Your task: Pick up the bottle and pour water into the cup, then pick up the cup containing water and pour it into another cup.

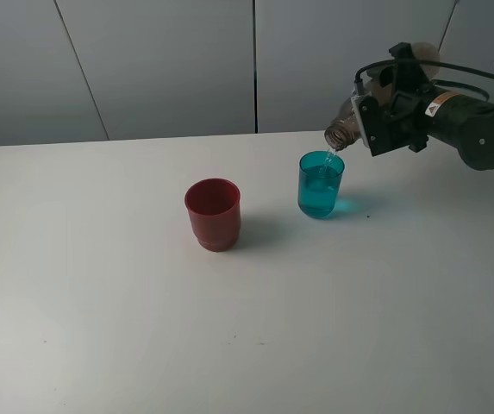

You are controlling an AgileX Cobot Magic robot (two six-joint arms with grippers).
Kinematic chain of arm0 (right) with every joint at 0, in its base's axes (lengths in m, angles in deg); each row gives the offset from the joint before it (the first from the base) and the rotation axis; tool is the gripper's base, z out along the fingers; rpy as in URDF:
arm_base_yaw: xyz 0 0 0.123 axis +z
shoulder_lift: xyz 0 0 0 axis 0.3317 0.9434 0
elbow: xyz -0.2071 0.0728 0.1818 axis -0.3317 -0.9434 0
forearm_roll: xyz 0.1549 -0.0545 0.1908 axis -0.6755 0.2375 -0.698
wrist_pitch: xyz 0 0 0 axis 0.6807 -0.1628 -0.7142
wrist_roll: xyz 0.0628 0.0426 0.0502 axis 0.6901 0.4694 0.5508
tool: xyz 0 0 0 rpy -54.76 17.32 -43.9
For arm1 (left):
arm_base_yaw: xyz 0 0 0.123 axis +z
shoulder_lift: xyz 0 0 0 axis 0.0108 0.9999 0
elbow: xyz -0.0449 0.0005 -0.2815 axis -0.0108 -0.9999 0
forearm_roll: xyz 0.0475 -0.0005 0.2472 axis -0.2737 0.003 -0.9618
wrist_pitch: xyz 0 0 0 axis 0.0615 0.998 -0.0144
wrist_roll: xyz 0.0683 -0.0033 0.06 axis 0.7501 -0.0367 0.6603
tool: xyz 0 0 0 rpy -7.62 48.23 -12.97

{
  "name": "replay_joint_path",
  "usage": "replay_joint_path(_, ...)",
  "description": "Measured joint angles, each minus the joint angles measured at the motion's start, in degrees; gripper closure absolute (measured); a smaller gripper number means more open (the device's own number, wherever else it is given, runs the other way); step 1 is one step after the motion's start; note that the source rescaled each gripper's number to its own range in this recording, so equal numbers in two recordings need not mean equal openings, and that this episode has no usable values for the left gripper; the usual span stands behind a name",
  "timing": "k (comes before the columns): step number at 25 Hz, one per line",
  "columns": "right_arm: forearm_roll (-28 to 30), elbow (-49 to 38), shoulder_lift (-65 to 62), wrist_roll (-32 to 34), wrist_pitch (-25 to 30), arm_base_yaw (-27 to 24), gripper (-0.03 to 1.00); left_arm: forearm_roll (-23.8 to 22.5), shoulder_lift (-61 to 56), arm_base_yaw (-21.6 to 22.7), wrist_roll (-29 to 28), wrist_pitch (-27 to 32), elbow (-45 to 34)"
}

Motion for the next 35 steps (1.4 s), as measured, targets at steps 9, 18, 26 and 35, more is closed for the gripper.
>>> replay_joint_path(9, 0.0, 0.1, -0.1, -2.4, -0.2, 0.0, 0.94, 0.0, 0.0, 0.0, -0.1, 0.0, 0.0)
replay_joint_path(18, 3.1, 0.1, -0.2, -4.6, -0.3, 0.0, 0.94, 0.0, 0.0, 0.0, -0.1, 0.0, 0.0)
replay_joint_path(26, 4.3, 0.1, -0.2, -4.9, -0.3, 0.0, 0.94, 0.0, 0.0, 0.0, -0.1, 0.0, 0.0)
replay_joint_path(35, 4.3, 0.1, -0.2, 7.0, 1.8, 0.0, 0.94, 0.0, 0.0, 0.0, -0.1, 0.0, 0.0)
